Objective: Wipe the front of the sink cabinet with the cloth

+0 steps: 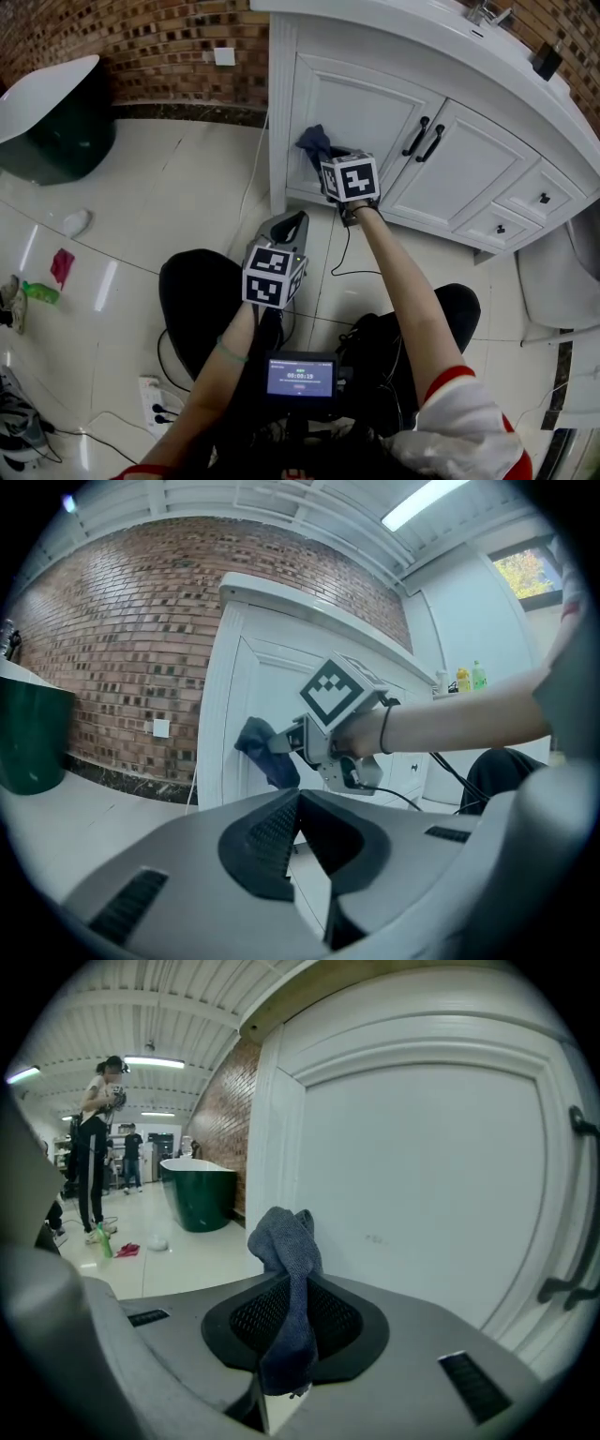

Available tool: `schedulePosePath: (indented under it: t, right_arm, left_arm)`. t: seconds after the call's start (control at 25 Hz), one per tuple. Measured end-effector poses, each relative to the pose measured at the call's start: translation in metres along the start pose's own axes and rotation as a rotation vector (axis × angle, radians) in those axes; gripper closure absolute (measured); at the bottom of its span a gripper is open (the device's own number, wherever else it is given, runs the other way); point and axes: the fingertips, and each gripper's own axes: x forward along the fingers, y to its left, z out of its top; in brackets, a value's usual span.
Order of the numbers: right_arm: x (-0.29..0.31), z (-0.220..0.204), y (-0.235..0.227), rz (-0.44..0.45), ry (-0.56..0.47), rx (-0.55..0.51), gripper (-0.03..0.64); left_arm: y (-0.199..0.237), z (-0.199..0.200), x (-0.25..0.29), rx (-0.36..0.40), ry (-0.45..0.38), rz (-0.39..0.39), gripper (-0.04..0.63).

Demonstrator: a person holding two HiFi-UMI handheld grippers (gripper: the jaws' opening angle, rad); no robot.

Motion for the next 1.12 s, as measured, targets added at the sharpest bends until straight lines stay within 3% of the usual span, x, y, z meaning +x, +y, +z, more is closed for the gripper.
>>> schedulePosePath:
  t: [0.68,0.84,1.12]
  right_arm:
    - [-0.101,-0.067,-0.140,-0.218,0.033,0.074,0.555]
    - [-0.099,-0.075,-0.125,-0.177,0.036,0.069,0.555]
    - [-0.047,-0.077,-0.044,-0.020,0.055,-0.002,0.555]
  left_arm:
    - [-0.016,-0.007,0.007,0.029,0.037,-0.013,0.575]
    - [-0.020,-0.006,0.009,0.029,0.033,-0.017,0.575]
    - [-0.019,-0.005,0.008,0.008,0.020,-0.019,0.575]
